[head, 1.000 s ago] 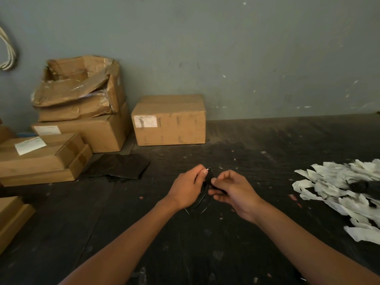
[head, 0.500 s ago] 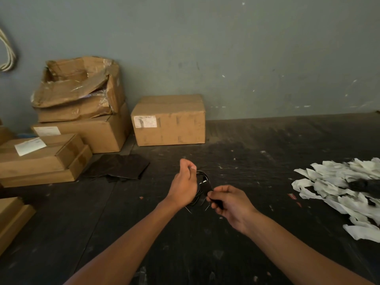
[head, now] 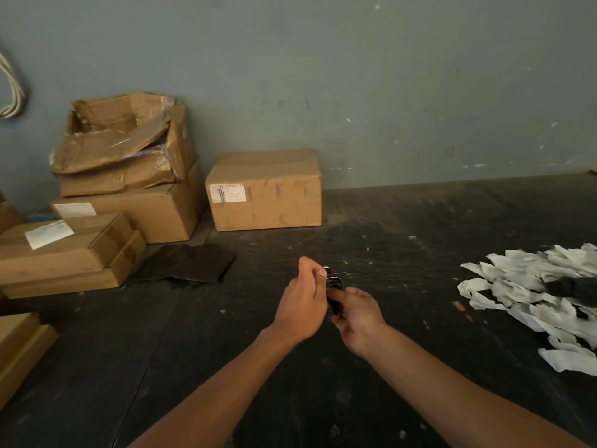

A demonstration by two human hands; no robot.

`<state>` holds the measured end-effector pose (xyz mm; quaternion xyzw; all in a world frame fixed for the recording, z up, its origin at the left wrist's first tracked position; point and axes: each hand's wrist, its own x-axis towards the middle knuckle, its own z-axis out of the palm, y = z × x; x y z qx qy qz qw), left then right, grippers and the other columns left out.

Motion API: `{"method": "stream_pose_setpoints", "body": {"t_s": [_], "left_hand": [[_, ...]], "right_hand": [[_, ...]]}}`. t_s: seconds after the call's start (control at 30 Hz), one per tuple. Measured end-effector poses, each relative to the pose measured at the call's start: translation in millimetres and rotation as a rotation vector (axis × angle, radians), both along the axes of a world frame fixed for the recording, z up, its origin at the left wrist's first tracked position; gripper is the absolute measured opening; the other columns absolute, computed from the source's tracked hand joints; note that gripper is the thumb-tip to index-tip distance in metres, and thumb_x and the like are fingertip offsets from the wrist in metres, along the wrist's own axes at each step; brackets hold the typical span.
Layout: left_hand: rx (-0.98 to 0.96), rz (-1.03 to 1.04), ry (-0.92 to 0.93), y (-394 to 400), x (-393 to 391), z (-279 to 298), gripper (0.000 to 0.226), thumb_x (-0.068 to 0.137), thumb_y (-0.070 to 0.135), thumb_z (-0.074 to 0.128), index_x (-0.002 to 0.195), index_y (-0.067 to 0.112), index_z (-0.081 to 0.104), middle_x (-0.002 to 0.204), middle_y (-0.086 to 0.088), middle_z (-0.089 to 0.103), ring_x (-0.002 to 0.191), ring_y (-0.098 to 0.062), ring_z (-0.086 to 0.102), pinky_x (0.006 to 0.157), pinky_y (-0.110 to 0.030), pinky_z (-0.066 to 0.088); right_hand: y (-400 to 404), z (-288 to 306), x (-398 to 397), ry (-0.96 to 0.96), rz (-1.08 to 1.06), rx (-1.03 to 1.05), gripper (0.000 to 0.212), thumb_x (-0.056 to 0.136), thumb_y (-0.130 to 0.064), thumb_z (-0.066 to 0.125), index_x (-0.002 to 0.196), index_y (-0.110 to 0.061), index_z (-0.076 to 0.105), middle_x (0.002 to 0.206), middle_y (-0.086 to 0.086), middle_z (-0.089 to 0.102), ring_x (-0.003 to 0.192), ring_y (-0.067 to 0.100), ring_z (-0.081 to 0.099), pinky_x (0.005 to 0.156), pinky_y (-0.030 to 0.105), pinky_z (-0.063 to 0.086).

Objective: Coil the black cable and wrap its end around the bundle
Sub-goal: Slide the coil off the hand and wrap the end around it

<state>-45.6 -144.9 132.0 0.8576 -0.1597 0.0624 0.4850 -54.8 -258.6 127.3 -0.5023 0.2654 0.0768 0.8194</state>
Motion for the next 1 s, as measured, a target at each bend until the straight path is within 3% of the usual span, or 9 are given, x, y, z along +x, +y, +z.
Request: {"method": "stream_pose_setpoints", "body": {"t_s": [0.07,0.2,0.27,0.4,0.5,0.7,0.87,1.0], "left_hand": [[-0.03,0.014,-0.007,-0.3,-2.1,0.4,0.004,0.104,0.023,0.037,0.105,0.019,0.038,0.079,-0.001,0.057,0.058,-0.006,0.054,0.052,-0.025,0.049],[-0.102,0.046,0.0,0.9,-0.7,0.1,0.006,0.103,0.021,0.04,0.104,0.02,0.034,0.079,-0.002,0.055,0.063,-0.009,0.053,0.059,-0.04,0.051],[-0.138,0.056,0.036,1.2,-1.1,1.3,0.009,0.104,0.021,0.04,0.107,0.021,0.031,0.08,-0.002,0.055,0.067,-0.008,0.053,0.062,-0.036,0.05],[-0.198,0.043,0.204,1.9,-2.9,0.7,0.016,0.105,0.026,0.038,0.119,0.025,0.031,0.09,0.005,0.057,0.083,-0.005,0.058,0.072,-0.028,0.052],[-0.152,0.057,0.211,4.0,-1.6,-4.0,0.012,0.104,0.03,0.039,0.104,0.022,0.048,0.083,0.001,0.057,0.075,-0.012,0.056,0.072,-0.045,0.053],[-0.24,0.06,0.18,3.4,-5.4,-10.3,0.012,0.103,0.021,0.042,0.094,0.016,0.049,0.069,0.005,0.052,0.051,-0.002,0.042,0.05,-0.024,0.037],[-0.231,0.052,0.194,5.9,-5.0,-15.7,0.011,0.103,0.02,0.043,0.097,0.017,0.051,0.076,-0.003,0.058,0.05,0.0,0.044,0.047,-0.019,0.037],[-0.224,0.046,0.197,4.3,-3.0,-16.5,0.011,0.103,0.021,0.044,0.103,0.016,0.053,0.086,-0.009,0.064,0.054,-0.001,0.047,0.049,-0.018,0.038]], "right_hand": [[-2.2,3.1,-0.3,-0.041,0.008,0.064,0.043,0.083,-0.003,0.07,0.121,-0.014,0.054,0.108,0.017,0.07,0.097,0.029,0.069,0.09,0.041,0.056],[-7.7,8.4,-2.6,-0.106,0.045,0.194,0.049,0.085,0.001,0.065,0.128,-0.017,0.049,0.109,0.016,0.07,0.09,0.023,0.067,0.069,0.032,0.049],[-8.4,9.8,-5.1,-0.116,0.061,0.216,0.051,0.087,0.002,0.063,0.131,-0.019,0.048,0.106,0.012,0.07,0.086,0.02,0.066,0.066,0.03,0.045],[-11.6,7.3,-8.4,-0.142,0.092,0.172,0.054,0.088,0.003,0.06,0.134,-0.021,0.045,0.117,0.014,0.067,0.103,0.025,0.065,0.087,0.036,0.05],[-13.1,7.9,-11.9,-0.18,0.143,0.004,0.055,0.087,0.004,0.061,0.132,-0.021,0.042,0.111,0.013,0.069,0.105,0.027,0.065,0.101,0.044,0.047],[-14.5,12.8,-15.2,-0.223,0.229,-0.339,0.051,0.086,-0.008,0.068,0.124,-0.026,0.04,0.097,0.009,0.074,0.091,0.02,0.065,0.071,0.031,0.044],[-21.9,18.8,-23.1,-0.317,0.319,-0.416,0.031,0.088,-0.007,0.066,0.114,-0.018,0.053,0.097,0.011,0.074,0.085,0.016,0.062,0.071,0.029,0.046],[-25.5,18.3,-24.3,-0.365,0.308,-0.318,0.024,0.086,0.001,0.064,0.107,-0.011,0.067,0.101,0.011,0.073,0.091,0.018,0.065,0.074,0.026,0.05]]}}
